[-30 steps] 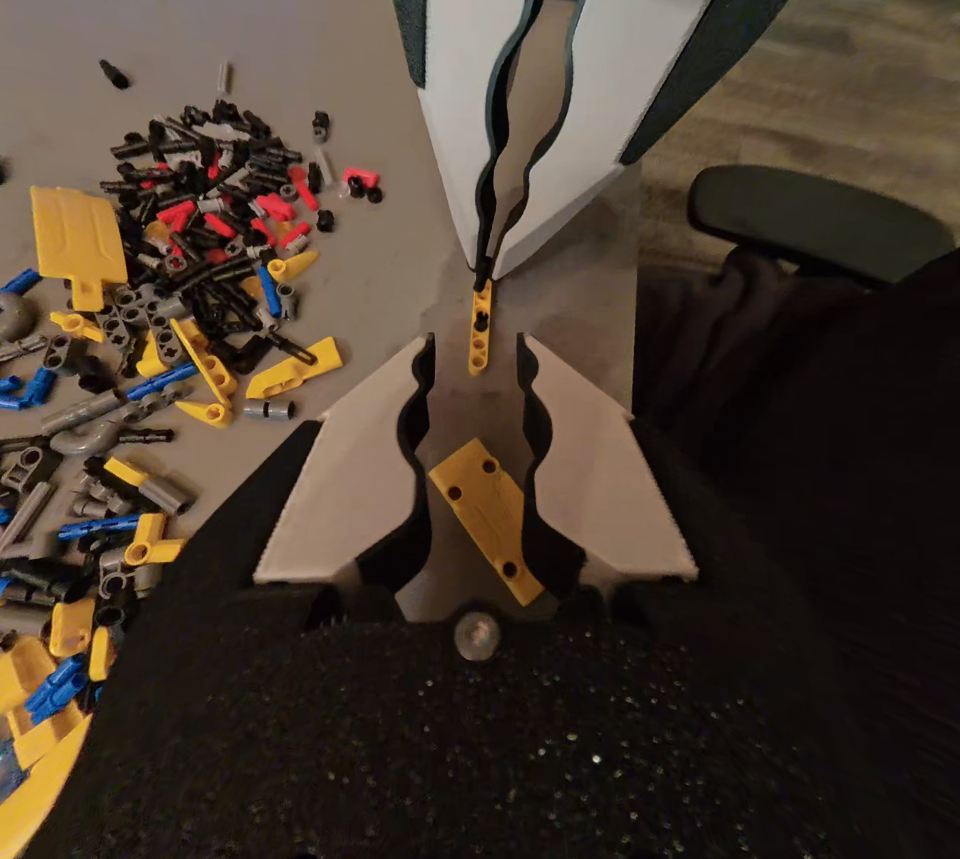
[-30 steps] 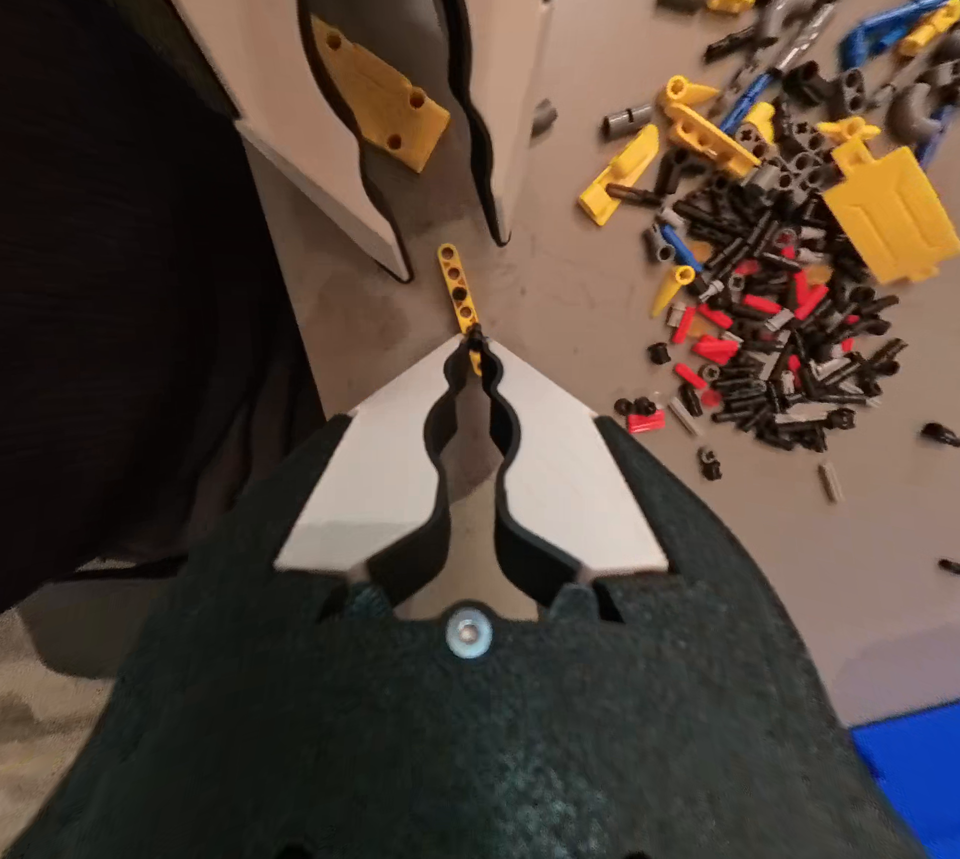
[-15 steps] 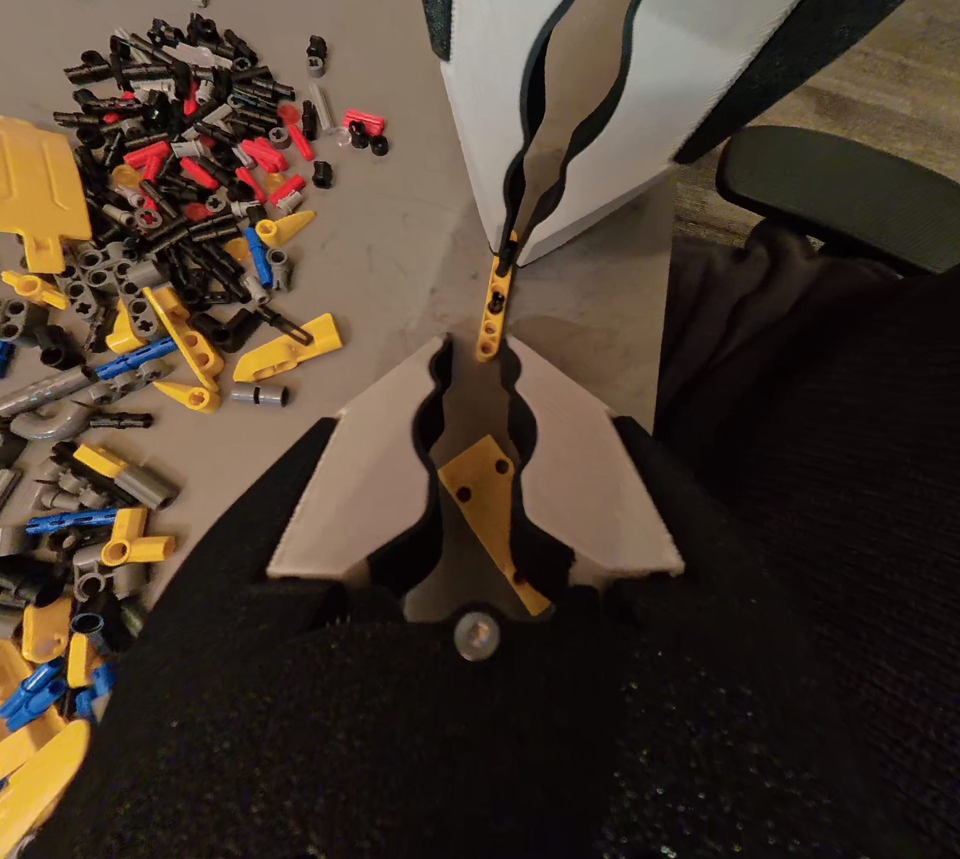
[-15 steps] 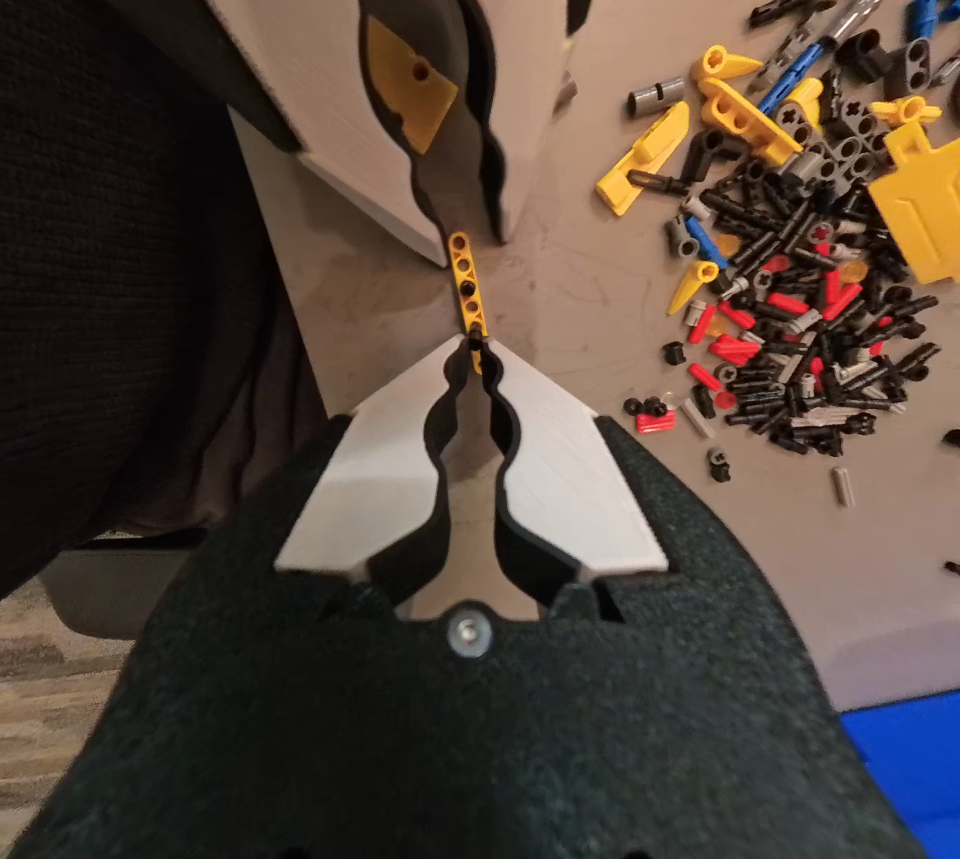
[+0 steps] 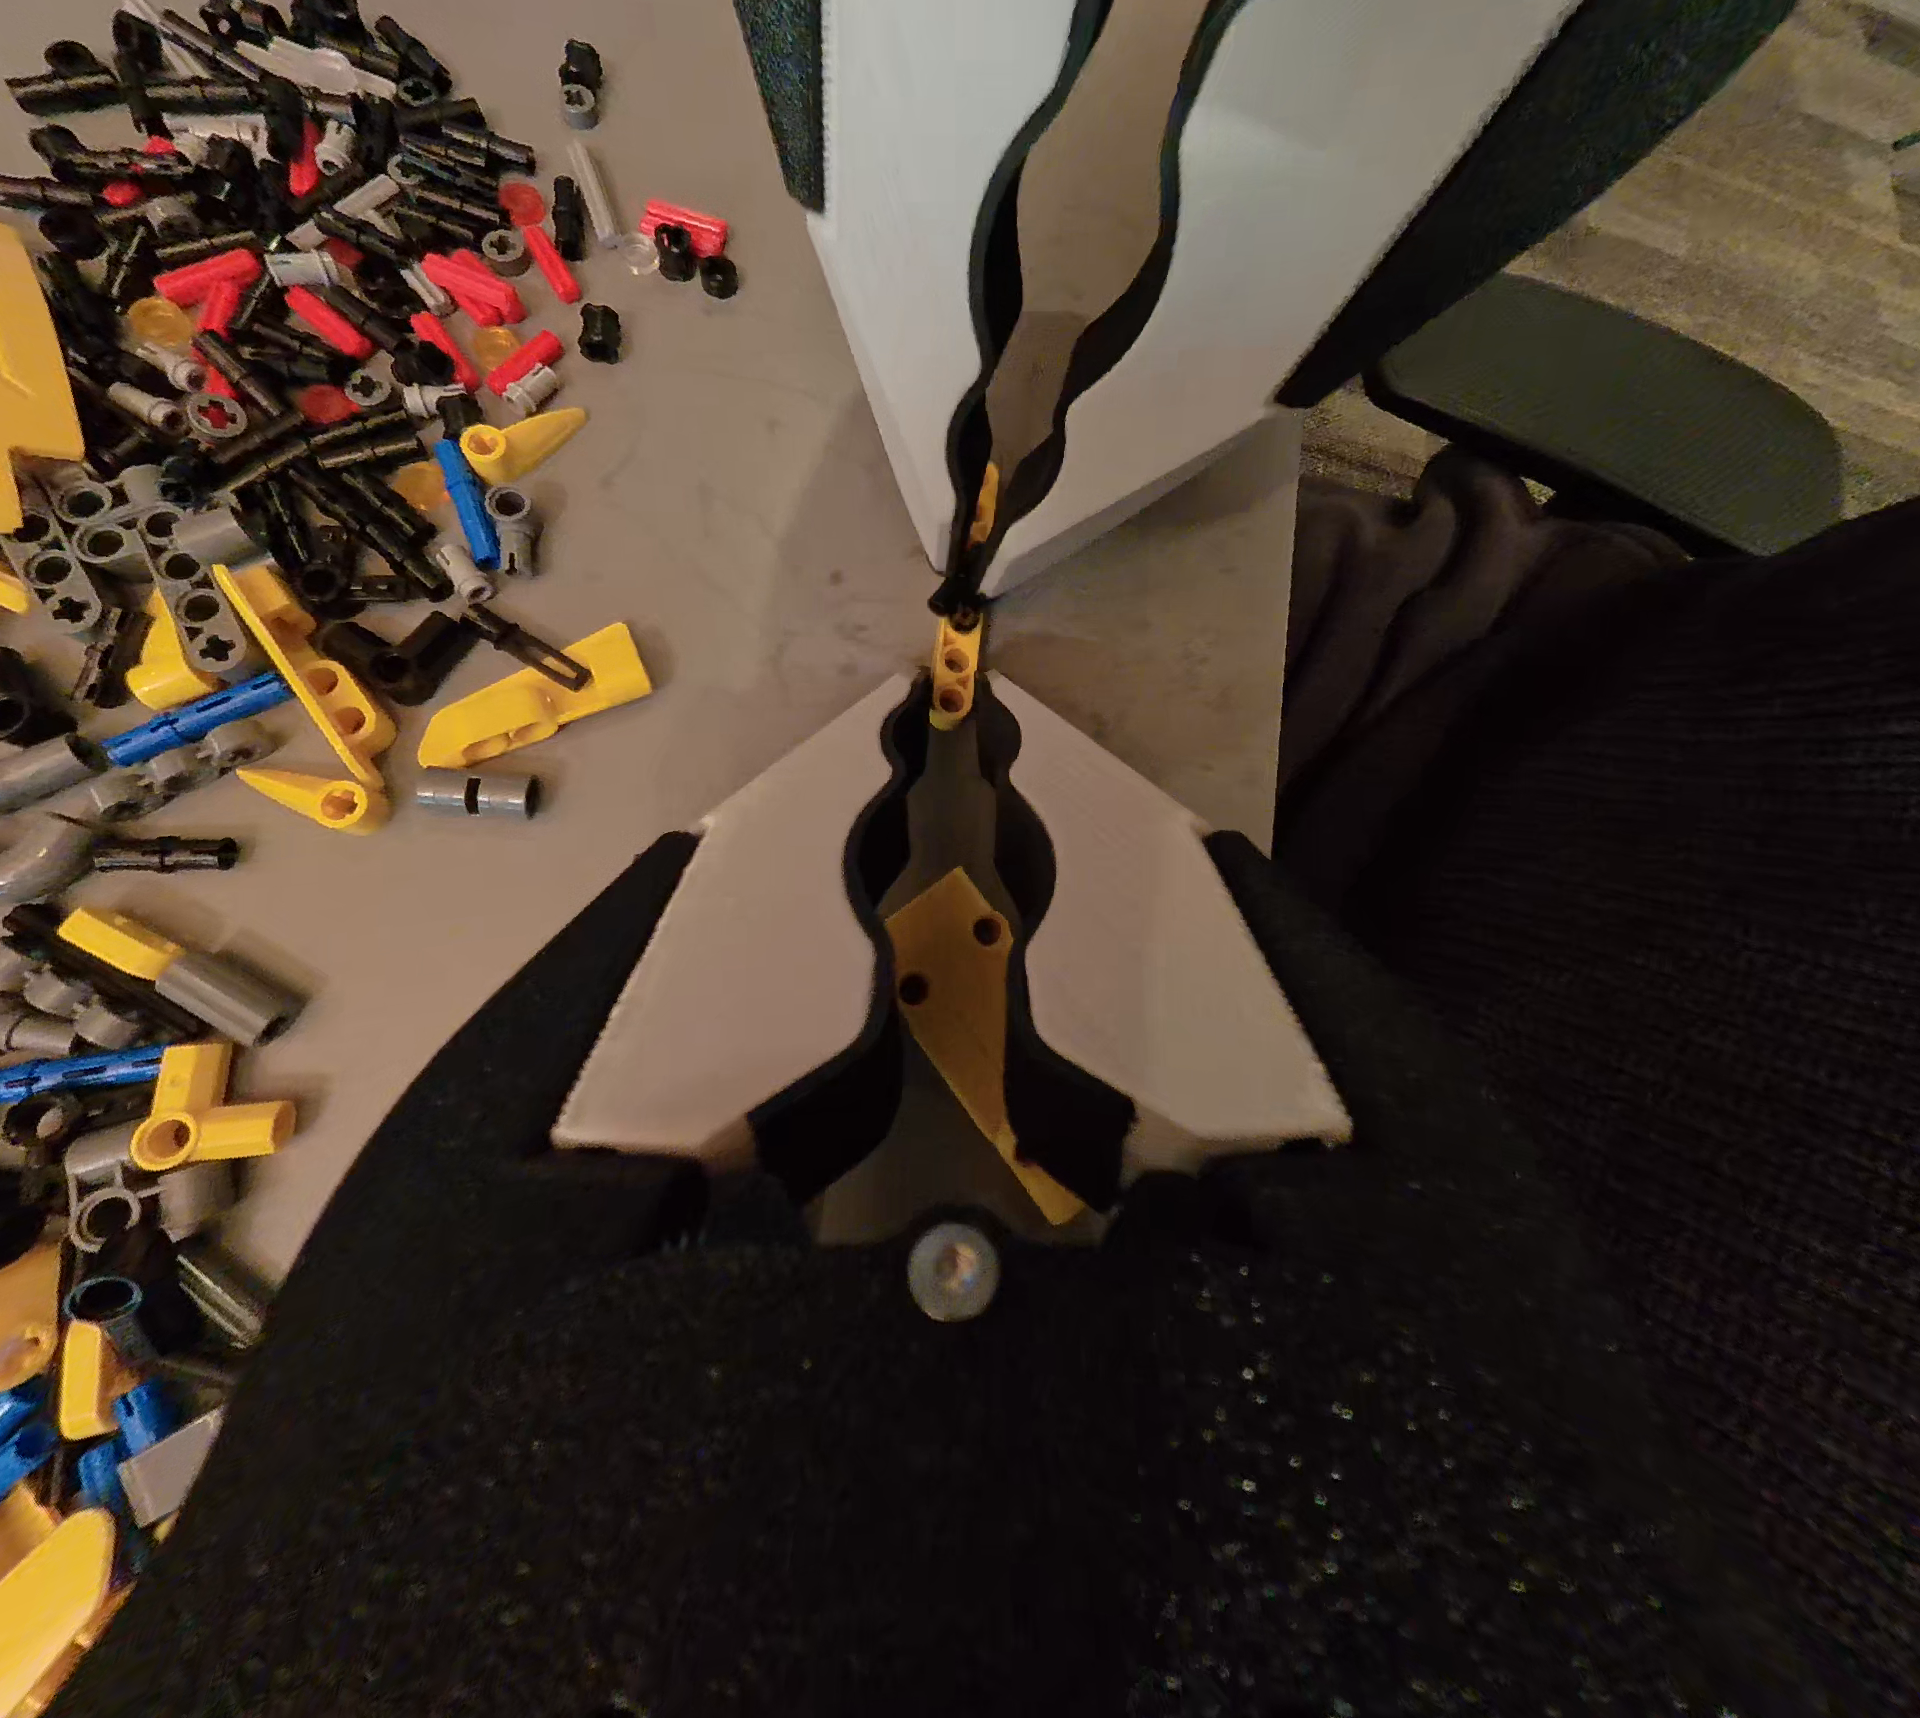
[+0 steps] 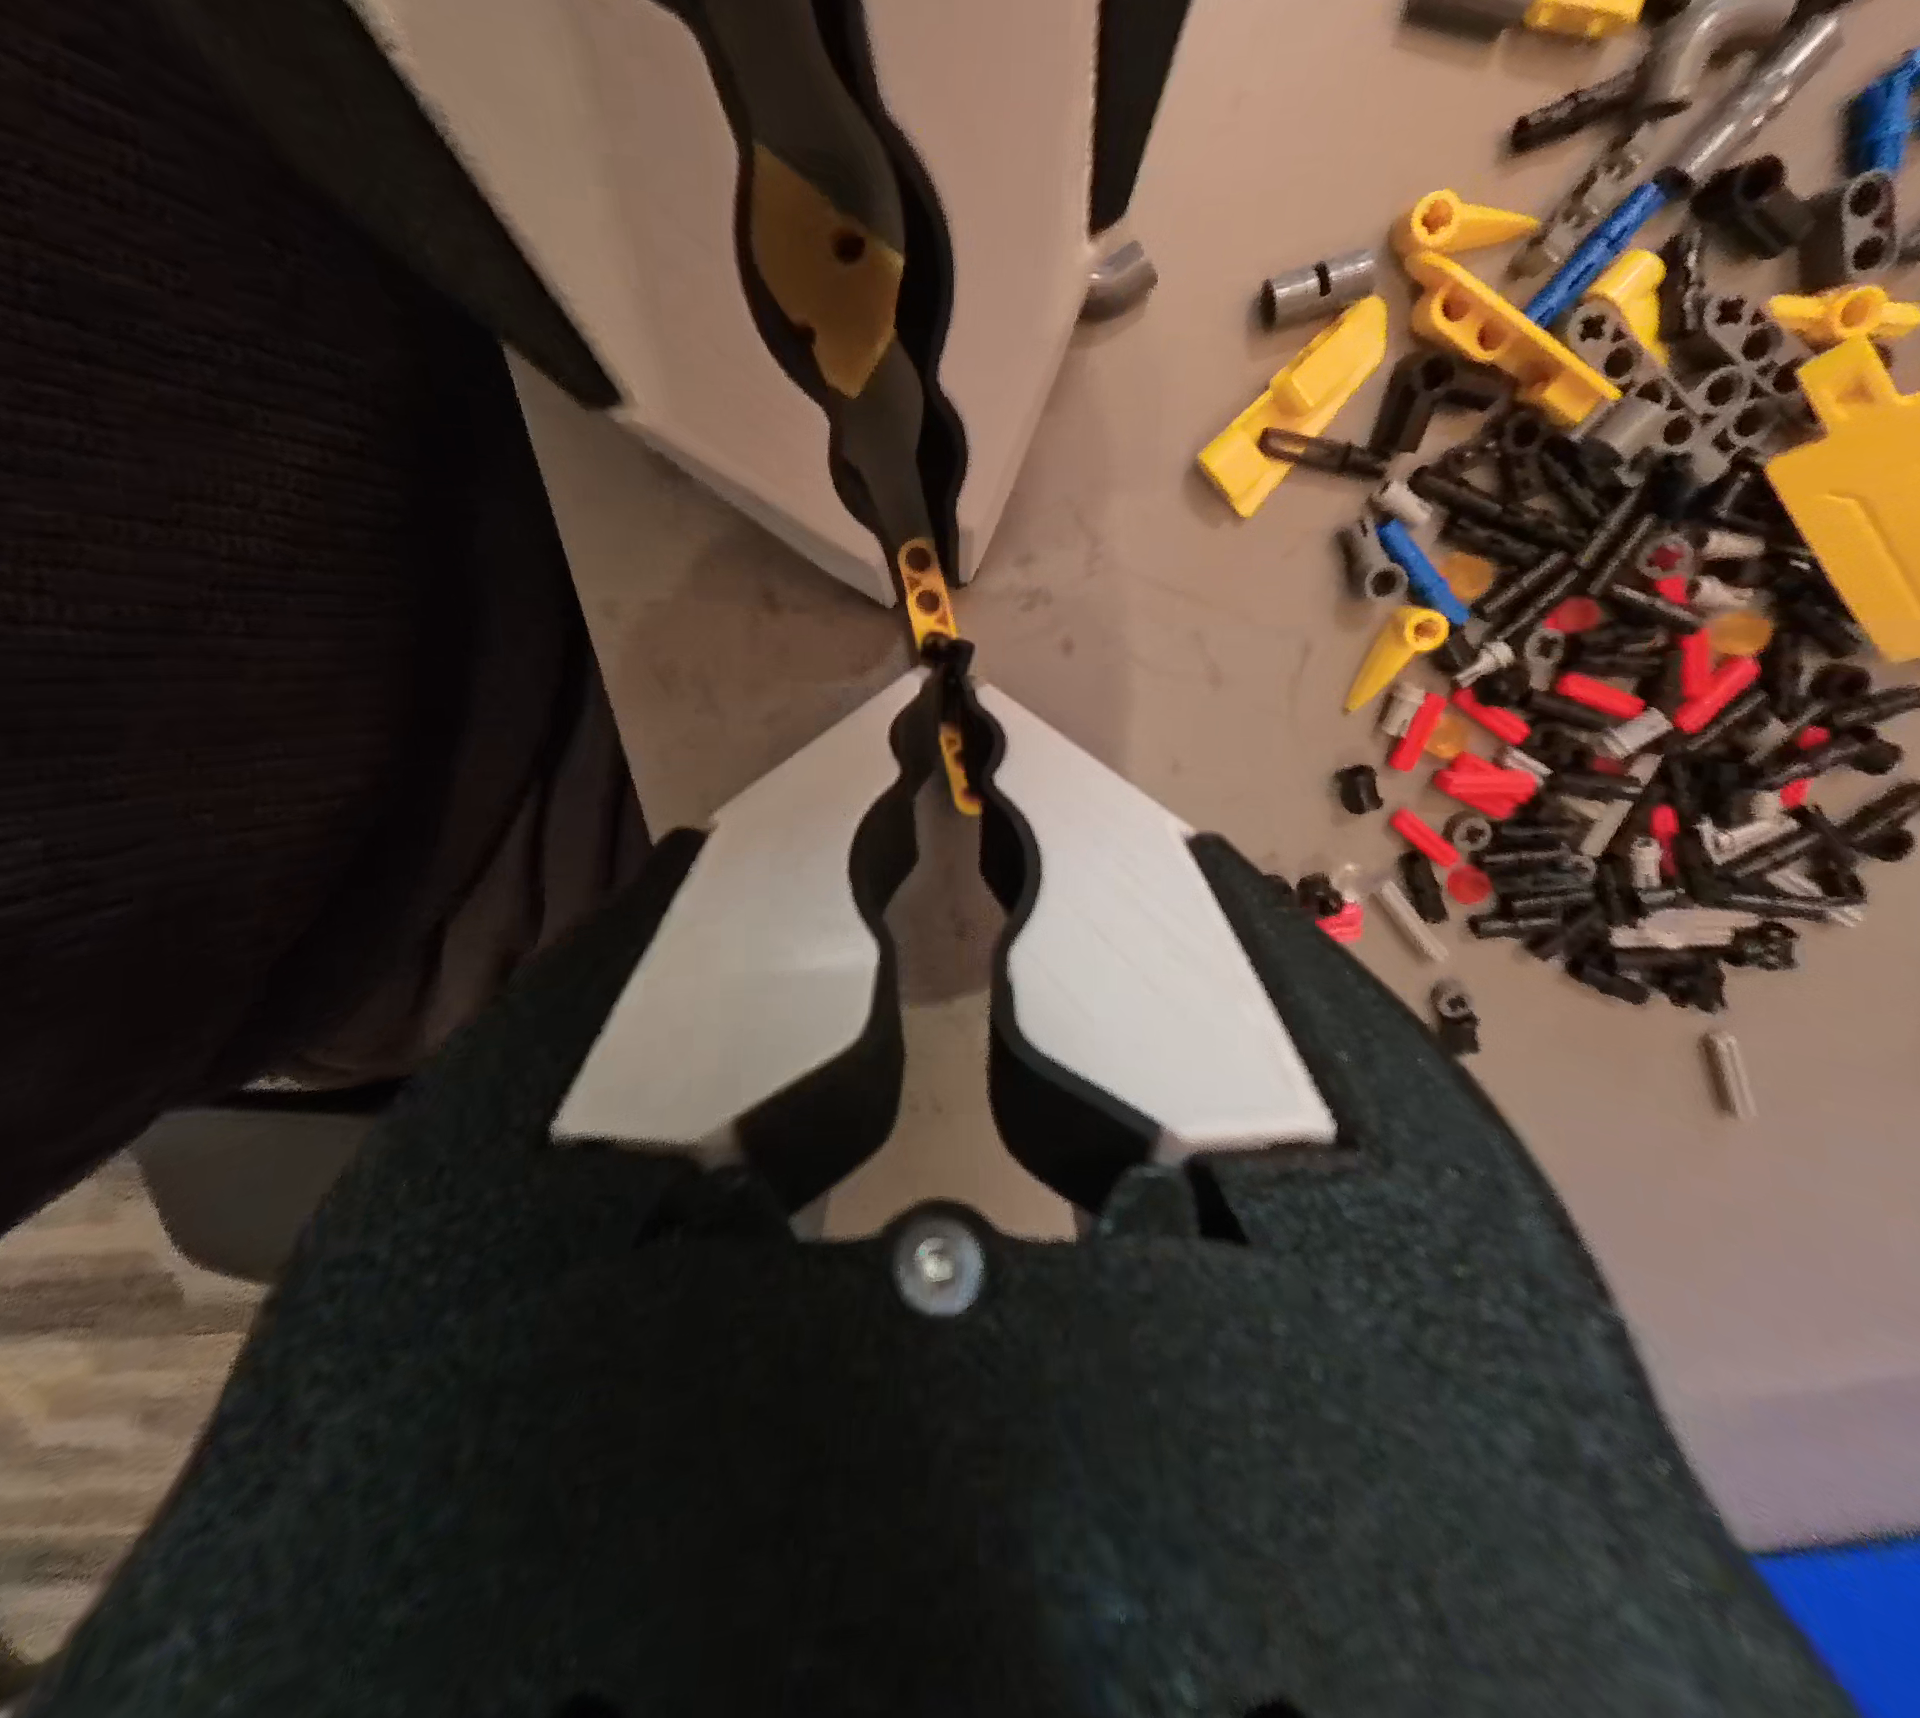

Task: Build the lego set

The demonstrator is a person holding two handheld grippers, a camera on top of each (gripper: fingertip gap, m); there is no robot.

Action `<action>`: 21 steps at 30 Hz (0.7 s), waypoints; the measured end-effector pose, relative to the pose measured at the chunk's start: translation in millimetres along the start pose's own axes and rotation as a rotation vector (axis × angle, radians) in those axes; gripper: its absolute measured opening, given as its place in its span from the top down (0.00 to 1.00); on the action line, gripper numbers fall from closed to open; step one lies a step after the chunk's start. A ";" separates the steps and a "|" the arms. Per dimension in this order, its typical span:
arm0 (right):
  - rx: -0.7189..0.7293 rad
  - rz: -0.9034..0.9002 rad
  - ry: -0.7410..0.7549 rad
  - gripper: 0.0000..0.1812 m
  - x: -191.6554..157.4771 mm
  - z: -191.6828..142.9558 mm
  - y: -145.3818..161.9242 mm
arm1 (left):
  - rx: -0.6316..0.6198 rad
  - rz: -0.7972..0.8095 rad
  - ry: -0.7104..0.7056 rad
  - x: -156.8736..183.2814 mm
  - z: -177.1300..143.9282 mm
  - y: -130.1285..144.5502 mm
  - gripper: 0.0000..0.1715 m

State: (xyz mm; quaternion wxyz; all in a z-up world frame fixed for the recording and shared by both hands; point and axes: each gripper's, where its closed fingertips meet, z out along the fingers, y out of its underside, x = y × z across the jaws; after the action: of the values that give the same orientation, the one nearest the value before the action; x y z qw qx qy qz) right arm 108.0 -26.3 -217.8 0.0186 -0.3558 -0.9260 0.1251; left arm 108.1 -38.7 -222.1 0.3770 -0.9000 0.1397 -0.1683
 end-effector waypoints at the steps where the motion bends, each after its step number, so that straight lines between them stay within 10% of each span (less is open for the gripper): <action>1: -0.018 0.020 -0.012 0.99 0.3 -0.7 2.3 | -0.001 -0.001 0.000 -0.1 0.2 0.0 0.96; 13: 0.159 0.038 0.059 0.99 9.3 -9.6 5.7 | 0.001 0.006 -0.013 -0.8 0.1 -0.5 0.96; 21: 0.594 0.147 -0.039 0.99 -0.6 -42.6 -13.0 | 0.001 0.005 -0.011 -0.6 0.2 -0.5 0.96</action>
State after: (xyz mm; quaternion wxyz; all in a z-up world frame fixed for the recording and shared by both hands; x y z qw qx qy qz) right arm 105.3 -26.7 -173.4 0.0950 -0.3981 -0.8209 0.3983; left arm 107.7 -38.0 -222.0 0.3787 -0.9004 0.1398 -0.1625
